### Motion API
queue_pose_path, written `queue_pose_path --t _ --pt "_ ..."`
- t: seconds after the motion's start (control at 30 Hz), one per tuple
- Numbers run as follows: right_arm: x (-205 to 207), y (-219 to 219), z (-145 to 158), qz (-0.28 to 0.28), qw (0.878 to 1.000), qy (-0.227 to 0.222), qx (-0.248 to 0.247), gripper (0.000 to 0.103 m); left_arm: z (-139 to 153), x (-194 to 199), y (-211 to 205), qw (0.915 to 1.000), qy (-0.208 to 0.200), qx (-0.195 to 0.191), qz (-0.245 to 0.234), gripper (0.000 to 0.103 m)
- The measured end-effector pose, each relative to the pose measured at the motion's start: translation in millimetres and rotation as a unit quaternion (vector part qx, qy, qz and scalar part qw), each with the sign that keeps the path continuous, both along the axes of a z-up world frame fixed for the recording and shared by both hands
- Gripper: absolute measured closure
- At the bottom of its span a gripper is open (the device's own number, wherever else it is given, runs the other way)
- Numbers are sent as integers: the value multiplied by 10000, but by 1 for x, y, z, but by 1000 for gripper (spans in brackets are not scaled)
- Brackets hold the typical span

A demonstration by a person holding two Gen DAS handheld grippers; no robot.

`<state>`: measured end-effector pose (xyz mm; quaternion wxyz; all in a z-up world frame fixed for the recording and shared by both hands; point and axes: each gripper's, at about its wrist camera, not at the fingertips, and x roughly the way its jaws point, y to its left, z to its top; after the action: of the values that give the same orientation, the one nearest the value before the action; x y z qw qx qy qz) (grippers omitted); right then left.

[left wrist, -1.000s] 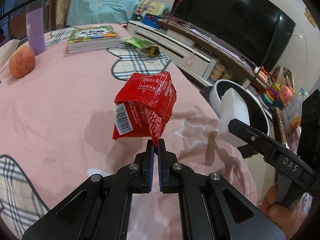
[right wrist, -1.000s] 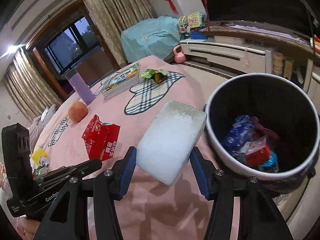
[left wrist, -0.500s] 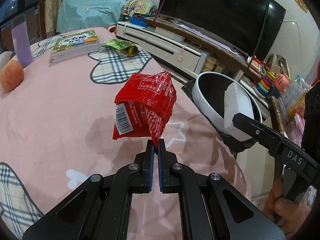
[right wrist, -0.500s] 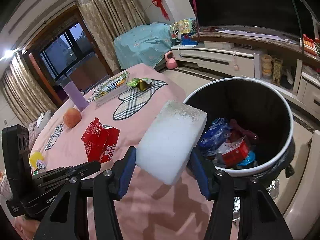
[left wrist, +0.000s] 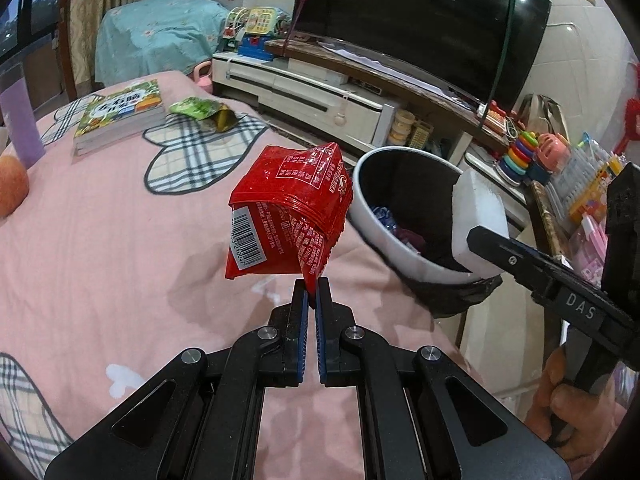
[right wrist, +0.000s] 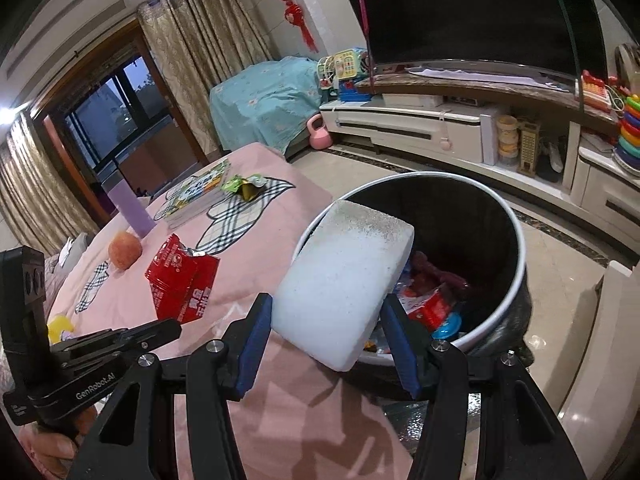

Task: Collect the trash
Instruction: 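Lift the red snack bag and white sponge and carry both toward the bin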

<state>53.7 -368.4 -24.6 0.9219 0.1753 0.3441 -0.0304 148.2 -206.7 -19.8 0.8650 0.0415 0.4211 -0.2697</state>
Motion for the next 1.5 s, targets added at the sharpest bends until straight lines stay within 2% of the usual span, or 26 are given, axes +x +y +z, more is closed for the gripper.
queue_pose_path --t 0.33,1.5 --pt "-3 -17 1 -143 9999 3 -31 46 8 0 -24 9997 -108 15 -196 100" --pt "-7 -44 -1 -389 9992 41 -7 46 18 -7 -65 9977 -195 33 -644 100"
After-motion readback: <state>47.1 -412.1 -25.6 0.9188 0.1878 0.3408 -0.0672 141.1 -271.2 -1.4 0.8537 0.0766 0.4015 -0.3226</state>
